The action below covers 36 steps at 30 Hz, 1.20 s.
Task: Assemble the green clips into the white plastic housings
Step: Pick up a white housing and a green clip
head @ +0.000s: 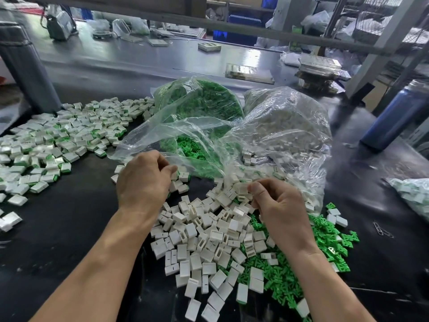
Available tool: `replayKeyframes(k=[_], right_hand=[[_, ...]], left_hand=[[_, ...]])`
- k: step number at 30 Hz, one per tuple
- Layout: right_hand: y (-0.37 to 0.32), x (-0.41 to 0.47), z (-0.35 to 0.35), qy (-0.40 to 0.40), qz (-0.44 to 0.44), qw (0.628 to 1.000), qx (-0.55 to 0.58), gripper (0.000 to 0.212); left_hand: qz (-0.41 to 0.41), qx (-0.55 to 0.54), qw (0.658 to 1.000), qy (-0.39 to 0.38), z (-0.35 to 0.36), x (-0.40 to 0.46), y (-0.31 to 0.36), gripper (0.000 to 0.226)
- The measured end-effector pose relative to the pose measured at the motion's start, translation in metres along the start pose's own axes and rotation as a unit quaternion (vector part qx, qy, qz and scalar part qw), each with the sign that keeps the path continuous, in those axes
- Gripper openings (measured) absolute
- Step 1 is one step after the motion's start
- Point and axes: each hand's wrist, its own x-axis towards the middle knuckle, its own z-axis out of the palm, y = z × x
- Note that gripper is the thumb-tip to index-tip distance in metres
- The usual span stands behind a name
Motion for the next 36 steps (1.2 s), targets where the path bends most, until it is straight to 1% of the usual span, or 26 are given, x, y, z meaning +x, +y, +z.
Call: replayKeyframes(k=[2,3,6,8,12,16,21,24,30,33,36], right_hand=[[0.000,0.000,0.000,0.000,0.002,1.000,-0.009,0.016],[0.000,0.001,-0.001,0.002,0.004,1.000,-0.015,0.017],[0.000,0.002,-0.004,0.007,0.011,0.999,-0.042,0.017],[0.001,0.003,-0.006,0.009,0.013,0.998,-0.065,0.017],[-0.001,0.004,-0.009,0.000,0.012,0.993,-0.118,0.010],[-0.004,0.004,-0.010,-0.025,0.016,0.984,-0.177,0.004],[-0.009,0.006,-0.022,-0.047,0.066,0.970,-0.230,0.008],[-0.011,0.006,-0.026,-0.078,0.104,0.962,-0.239,0.010],[-0.018,0.004,-0.027,-0.130,0.124,0.942,-0.285,0.012],[-0.020,0.002,-0.024,-0.136,0.119,0.937,-0.299,0.013],[-0.022,0.000,-0.022,-0.138,0.111,0.933,-0.314,0.014]], left_hand=[[0.042,-0.006,0.999,-0.007,0.001,-0.007,0.006,0.017],[0.067,-0.016,0.997,-0.023,0.003,-0.011,0.010,0.016],[0.125,-0.062,0.983,-0.115,0.013,-0.026,0.022,0.009],[0.164,-0.054,0.972,-0.159,0.021,-0.034,0.028,0.011],[0.214,-0.024,0.960,-0.179,0.034,-0.042,0.035,0.026],[0.238,0.010,0.954,-0.180,0.041,-0.043,0.039,0.029],[0.237,0.009,0.954,-0.183,0.043,-0.043,0.039,0.021],[0.230,-0.017,0.956,-0.180,0.040,-0.043,0.037,0.016],[0.160,-0.157,0.957,-0.184,0.031,-0.038,0.036,0.010],[0.111,-0.257,0.943,-0.181,0.027,-0.035,0.037,0.012],[0.079,-0.305,0.930,-0.190,0.026,-0.035,0.037,0.017]])
